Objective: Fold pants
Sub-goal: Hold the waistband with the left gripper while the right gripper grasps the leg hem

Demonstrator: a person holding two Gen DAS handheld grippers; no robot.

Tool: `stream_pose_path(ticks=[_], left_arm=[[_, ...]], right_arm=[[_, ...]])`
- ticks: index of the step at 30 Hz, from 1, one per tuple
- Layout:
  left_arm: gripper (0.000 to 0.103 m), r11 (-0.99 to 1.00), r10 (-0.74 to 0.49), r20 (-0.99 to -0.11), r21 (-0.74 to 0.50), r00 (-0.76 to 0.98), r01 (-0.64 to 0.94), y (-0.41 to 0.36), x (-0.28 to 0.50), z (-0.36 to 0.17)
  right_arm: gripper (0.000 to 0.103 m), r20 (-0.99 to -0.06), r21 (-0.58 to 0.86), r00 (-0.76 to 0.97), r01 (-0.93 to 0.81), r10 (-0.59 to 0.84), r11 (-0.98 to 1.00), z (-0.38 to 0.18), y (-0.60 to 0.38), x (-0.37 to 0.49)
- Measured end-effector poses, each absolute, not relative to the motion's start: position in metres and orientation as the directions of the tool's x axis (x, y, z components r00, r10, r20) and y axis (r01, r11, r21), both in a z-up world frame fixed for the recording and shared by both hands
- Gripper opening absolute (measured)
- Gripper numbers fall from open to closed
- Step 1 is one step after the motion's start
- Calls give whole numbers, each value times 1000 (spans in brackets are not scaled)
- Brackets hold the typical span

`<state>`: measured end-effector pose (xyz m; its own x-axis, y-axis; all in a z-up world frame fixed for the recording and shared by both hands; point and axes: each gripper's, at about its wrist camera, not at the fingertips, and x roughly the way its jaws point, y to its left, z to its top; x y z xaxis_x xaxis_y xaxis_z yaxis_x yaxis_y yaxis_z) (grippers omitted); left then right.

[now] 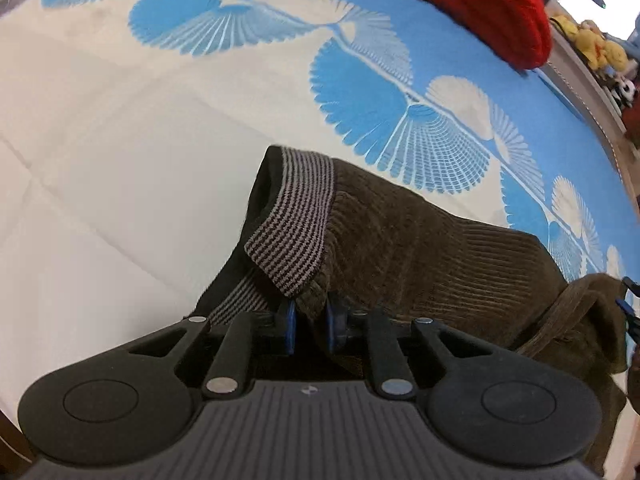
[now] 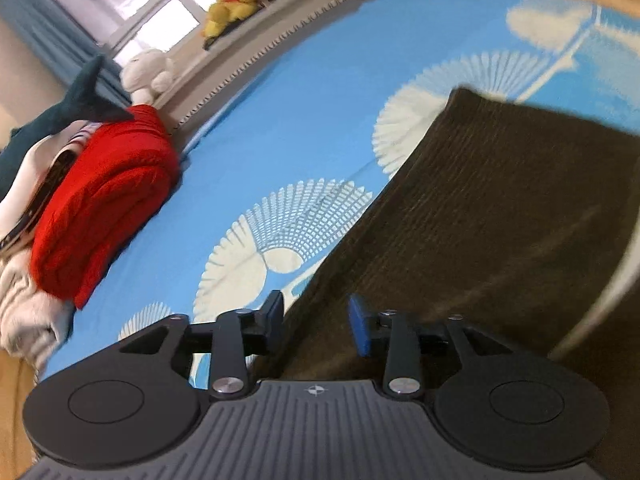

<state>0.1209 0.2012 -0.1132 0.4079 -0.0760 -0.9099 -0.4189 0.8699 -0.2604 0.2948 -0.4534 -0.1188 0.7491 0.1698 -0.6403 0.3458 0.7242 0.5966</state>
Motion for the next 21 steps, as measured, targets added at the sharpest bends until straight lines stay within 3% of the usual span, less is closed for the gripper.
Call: stream_pose_path(ticks=[5,10,12,13,16,21], left_arm=[[16,874,-67,-916,-244,394,-420,199,123,-111],[16,873,-60,-923,-233,381,-428,198,124,-113],[16,875,-57,-923,-230,381,-427,197,123,-112],[16,876,-55,-923,-228,382,-426,197,124,-111],[16,871,-63,-919,-241,389,-428,199,125,-109],[14,862,-112,-887,-311,448,-400,202,118,-96]], right_arm=[[51,-693,505,717,402,81,764,-138,-442,345],[51,-740,429,672,475,-2,768,-157,-436,359],[30,-746,345,664,445,-46,826,-156,-426,364],[6,-748,319,661,435,-58,842,-155,-425,365],[6,-736,376,675,466,-46,801,-146,-441,356],[6,-633,447,772,433,-65,783,-70,-472,299]])
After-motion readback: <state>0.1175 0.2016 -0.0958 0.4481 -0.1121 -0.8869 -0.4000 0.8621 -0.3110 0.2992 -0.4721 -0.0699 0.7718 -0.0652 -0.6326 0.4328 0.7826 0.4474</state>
